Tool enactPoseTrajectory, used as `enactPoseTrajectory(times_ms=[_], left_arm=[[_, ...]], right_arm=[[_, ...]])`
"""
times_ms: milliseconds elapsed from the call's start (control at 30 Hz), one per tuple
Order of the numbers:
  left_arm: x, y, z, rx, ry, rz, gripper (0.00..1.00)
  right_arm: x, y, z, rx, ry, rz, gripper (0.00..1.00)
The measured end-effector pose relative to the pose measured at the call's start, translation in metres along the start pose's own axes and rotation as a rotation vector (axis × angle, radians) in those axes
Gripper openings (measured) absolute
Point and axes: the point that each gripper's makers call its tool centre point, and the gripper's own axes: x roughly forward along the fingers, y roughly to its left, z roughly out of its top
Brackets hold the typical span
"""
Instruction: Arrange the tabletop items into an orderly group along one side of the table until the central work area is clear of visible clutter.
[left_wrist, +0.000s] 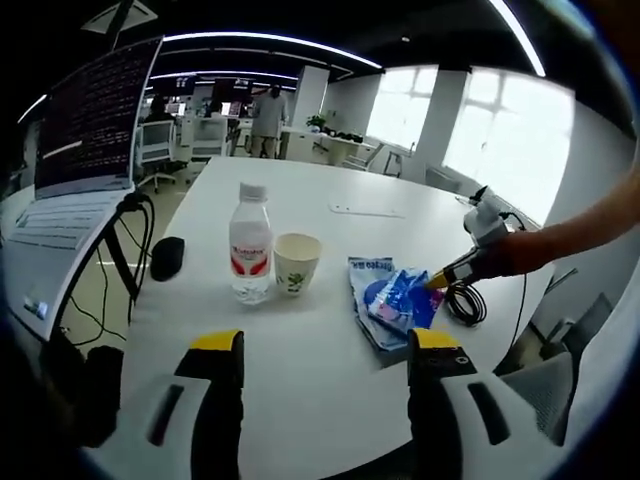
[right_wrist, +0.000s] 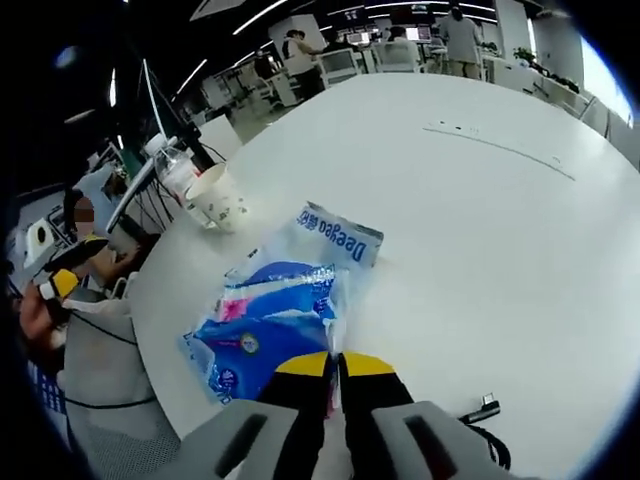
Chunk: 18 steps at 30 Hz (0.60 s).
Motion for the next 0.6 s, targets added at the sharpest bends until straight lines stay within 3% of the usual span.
enactPoseTrajectory(times_ms=[200,400,567,600], left_arm=[[0.008,-0.006,-0.002,0.000,0.006,-0.014,0.67],[0.009,-0.013,-0.003,-0.004,0.013,-0.023,0.66],[0.010,-0.014,-0.006,-0.008,0.017,-0.026,0.66],[0.010,-0.015,-0.006,-0.009,0.017,-0.026,0.66]], right_arm=[[-0.006,-0.025,0.005,0.021,-0.025,-0.022,0.00],[-0.027,-0.040,0.010,0.060,-0.061,-0.052,0.00],[-0.040,-0.063,0.007,0.116,-0.095,-0.088,0.00],[-0.043,-0.058,0.004,0.124,-0.100,-0.096,0.00]])
